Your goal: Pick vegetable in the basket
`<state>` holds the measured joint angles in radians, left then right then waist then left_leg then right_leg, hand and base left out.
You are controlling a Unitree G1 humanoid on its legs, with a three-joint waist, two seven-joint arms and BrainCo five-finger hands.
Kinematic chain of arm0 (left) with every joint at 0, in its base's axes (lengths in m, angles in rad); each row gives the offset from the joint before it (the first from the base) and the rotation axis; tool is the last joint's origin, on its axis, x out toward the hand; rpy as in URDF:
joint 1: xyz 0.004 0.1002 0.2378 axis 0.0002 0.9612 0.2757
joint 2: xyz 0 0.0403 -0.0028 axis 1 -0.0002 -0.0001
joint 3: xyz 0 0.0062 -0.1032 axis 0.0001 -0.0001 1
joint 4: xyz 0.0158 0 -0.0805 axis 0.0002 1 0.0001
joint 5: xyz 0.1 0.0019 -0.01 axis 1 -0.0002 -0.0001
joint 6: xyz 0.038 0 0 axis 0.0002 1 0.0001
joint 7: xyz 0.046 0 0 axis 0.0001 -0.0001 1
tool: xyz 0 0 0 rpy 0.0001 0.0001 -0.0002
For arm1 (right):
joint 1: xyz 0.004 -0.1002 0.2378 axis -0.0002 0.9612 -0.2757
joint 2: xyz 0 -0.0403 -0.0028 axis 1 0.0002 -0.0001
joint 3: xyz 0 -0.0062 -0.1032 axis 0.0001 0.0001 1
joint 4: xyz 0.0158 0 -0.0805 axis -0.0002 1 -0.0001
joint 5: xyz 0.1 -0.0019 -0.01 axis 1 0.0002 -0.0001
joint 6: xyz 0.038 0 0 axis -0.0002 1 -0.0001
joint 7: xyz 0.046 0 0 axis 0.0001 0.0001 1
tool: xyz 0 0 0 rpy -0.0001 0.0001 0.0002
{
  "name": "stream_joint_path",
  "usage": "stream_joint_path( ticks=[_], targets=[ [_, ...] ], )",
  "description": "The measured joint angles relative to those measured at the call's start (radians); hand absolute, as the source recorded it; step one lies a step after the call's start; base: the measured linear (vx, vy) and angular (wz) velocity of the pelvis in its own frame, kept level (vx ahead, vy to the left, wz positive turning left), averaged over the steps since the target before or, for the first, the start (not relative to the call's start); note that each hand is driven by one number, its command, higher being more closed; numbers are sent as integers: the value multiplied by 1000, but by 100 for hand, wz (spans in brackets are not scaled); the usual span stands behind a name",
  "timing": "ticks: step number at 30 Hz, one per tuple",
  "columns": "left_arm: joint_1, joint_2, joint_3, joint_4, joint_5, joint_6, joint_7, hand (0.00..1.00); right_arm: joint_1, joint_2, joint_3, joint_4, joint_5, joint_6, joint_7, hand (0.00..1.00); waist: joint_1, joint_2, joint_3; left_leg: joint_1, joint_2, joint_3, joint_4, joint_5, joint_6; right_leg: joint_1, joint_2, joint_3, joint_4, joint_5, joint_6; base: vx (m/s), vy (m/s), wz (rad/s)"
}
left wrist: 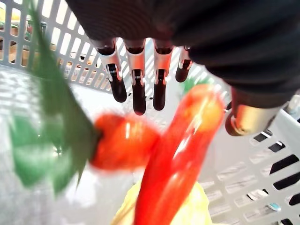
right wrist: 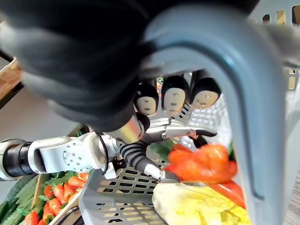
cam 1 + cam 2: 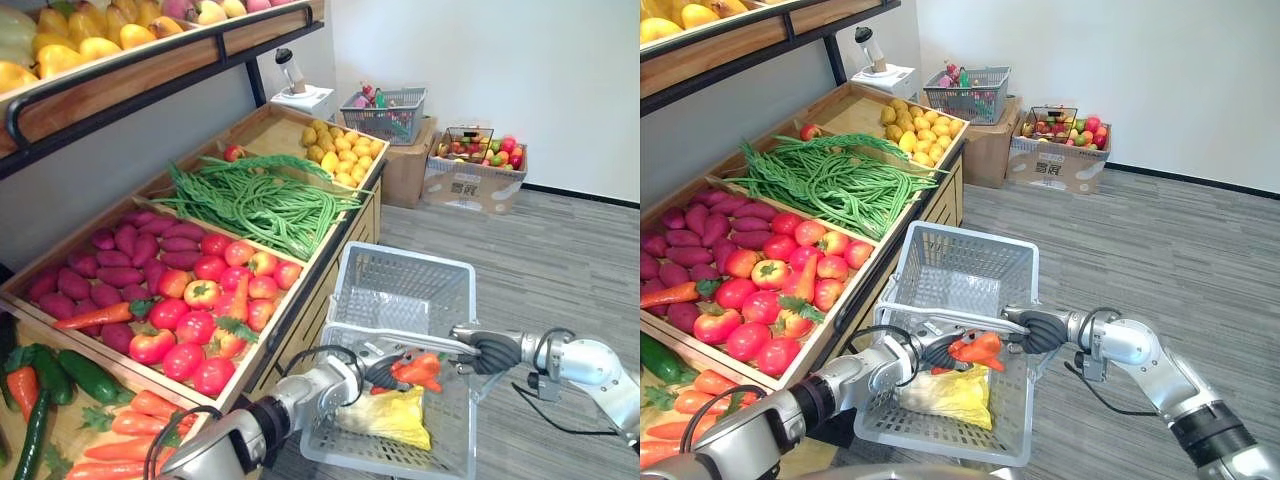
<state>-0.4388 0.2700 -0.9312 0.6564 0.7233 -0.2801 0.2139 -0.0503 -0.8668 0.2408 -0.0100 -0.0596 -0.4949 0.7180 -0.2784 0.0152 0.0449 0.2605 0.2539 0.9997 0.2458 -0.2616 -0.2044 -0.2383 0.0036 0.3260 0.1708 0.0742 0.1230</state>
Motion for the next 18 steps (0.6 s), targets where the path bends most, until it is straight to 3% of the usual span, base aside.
stream_joint_path(
  ticks=[12, 18],
  targets=[
    [3, -31, 47, 26, 39, -1, 8, 0, -2, 10, -1, 29, 29, 15, 21, 100, -12, -1, 1, -14, 0, -21, 1, 3, 4, -1, -9, -13, 0, 0, 0, 2, 5, 4],
    [1, -10, 33, -55, 32, -2, 18, 0, 16, 52, -22, 45, -50, 76, -60, 100, -15, -2, 3, -16, 3, -24, 1, 3, 4, 1, -10, -18, -2, 0, 0, 6, 3, 1]
  ],
)
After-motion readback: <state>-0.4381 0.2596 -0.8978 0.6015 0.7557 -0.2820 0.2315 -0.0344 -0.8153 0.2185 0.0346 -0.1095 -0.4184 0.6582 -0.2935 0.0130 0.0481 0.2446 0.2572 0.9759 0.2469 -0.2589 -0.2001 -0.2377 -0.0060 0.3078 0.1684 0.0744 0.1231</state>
